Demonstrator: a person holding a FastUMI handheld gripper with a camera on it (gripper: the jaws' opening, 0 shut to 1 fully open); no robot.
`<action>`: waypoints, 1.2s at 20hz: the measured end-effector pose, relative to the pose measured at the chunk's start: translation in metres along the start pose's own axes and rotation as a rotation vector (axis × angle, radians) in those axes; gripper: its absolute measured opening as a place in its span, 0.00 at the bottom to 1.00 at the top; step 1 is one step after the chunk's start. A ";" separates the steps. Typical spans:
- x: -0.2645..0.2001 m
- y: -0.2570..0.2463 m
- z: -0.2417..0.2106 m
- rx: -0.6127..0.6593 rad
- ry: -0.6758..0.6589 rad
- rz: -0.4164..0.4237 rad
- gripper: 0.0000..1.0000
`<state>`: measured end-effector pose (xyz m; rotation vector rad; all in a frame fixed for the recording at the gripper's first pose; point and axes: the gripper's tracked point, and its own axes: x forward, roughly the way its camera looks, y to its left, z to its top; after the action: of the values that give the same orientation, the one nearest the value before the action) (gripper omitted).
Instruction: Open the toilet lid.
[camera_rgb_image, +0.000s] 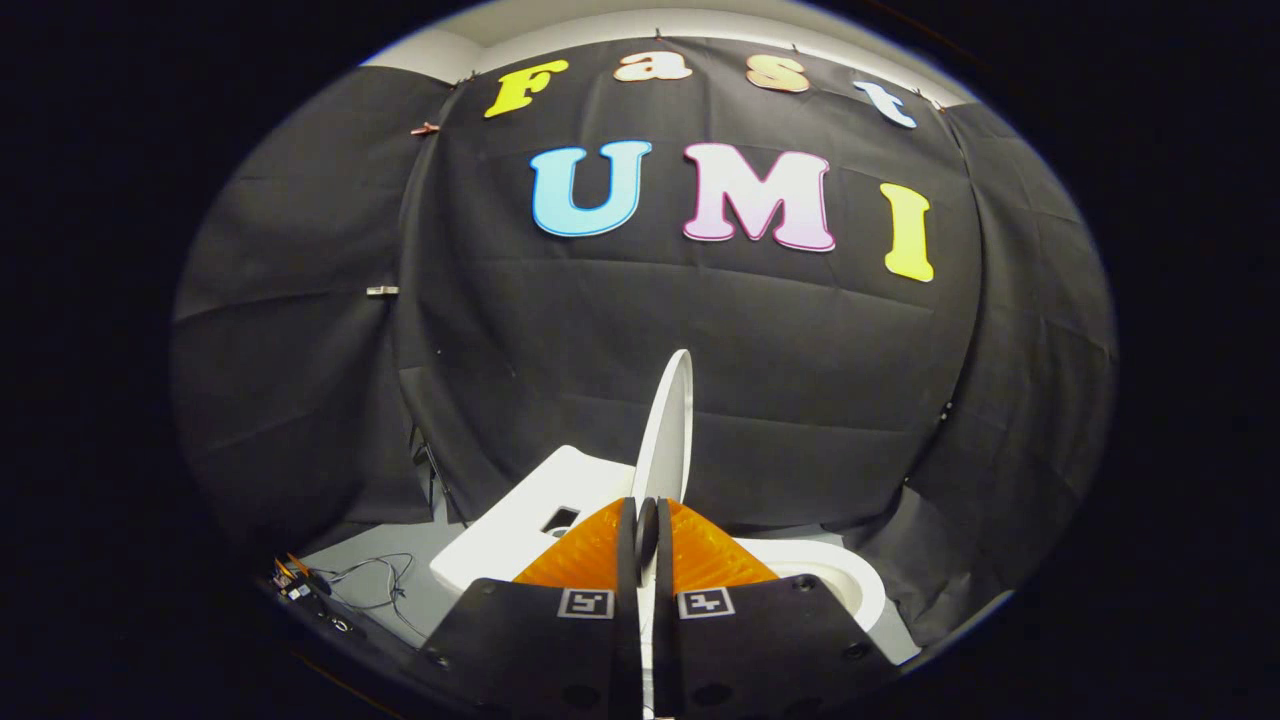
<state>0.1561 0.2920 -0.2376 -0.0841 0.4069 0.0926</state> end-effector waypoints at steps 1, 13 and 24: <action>0.001 0.005 0.000 -0.010 -0.002 0.005 0.09; 0.013 0.064 -0.003 -0.099 -0.009 0.080 0.16; 0.005 0.070 -0.003 -0.065 0.003 0.160 0.57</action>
<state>0.1519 0.3617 -0.2463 -0.1153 0.4129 0.2639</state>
